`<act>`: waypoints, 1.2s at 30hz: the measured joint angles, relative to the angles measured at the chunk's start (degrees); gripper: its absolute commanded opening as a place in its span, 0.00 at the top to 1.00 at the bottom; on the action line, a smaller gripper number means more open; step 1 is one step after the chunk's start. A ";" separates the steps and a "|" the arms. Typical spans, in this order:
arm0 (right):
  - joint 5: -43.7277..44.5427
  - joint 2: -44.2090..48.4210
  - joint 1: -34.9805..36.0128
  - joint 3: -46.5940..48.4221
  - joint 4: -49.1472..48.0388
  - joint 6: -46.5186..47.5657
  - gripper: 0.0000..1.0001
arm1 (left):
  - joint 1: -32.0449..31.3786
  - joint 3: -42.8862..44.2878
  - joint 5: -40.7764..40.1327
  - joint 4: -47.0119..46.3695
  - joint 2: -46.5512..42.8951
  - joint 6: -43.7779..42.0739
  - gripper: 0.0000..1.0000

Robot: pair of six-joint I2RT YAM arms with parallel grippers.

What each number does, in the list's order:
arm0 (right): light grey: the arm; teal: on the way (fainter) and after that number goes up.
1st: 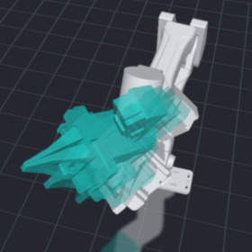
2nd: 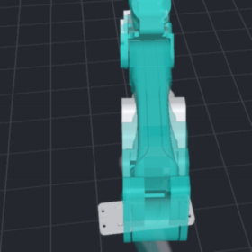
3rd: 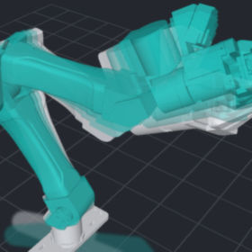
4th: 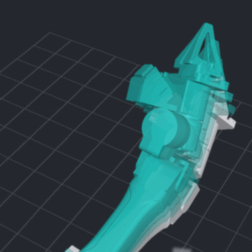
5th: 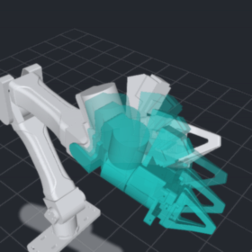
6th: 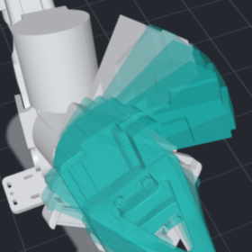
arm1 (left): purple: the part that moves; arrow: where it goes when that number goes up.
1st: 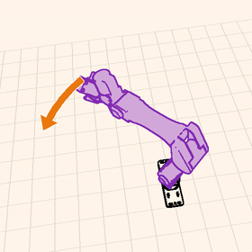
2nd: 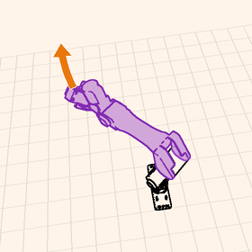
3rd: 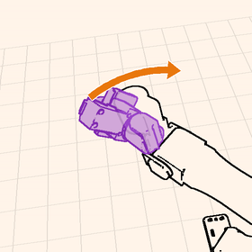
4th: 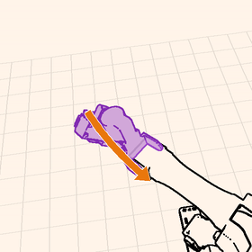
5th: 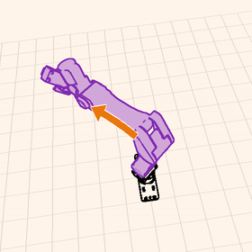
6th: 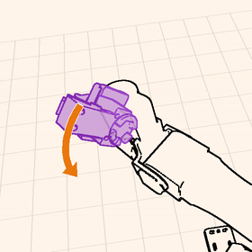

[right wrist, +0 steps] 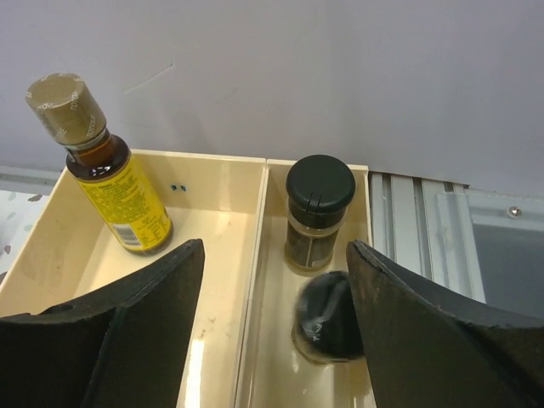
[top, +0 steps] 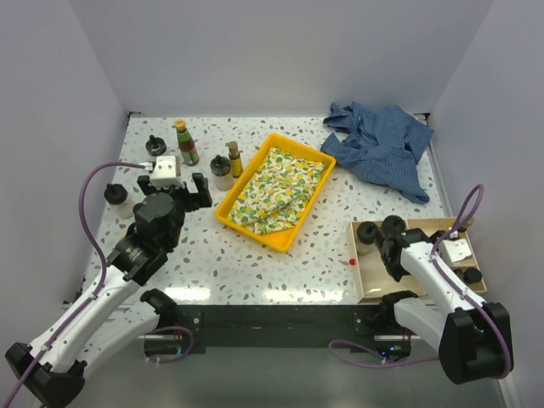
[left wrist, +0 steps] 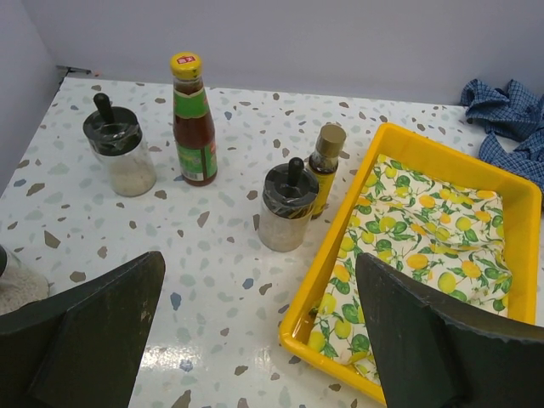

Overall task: Organize the condiment bottles
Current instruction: Place the bottle in the storage box.

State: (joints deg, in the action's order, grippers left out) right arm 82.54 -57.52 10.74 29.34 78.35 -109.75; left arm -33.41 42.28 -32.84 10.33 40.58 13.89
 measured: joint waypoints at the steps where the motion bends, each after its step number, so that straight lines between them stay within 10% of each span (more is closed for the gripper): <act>1: 0.00 -0.22 0.00 0.07 0.07 0.00 0.28 | -0.02 0.00 -0.02 0.00 -0.04 -0.02 0.00; 26: 0.33 -19.34 11.67 38.32 -0.09 17.11 0.14 | -0.04 0.00 -0.55 0.00 -2.51 -0.48 0.00; 36: -0.35 -31.61 24.44 64.78 -5.25 45.72 0.12 | -0.04 0.00 -0.83 0.00 -2.71 -1.46 0.00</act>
State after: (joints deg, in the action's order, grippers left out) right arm 82.19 -89.12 35.18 94.13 73.10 -64.03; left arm -33.45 42.28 -33.67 10.33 37.87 12.43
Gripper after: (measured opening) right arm 0.891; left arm 0.997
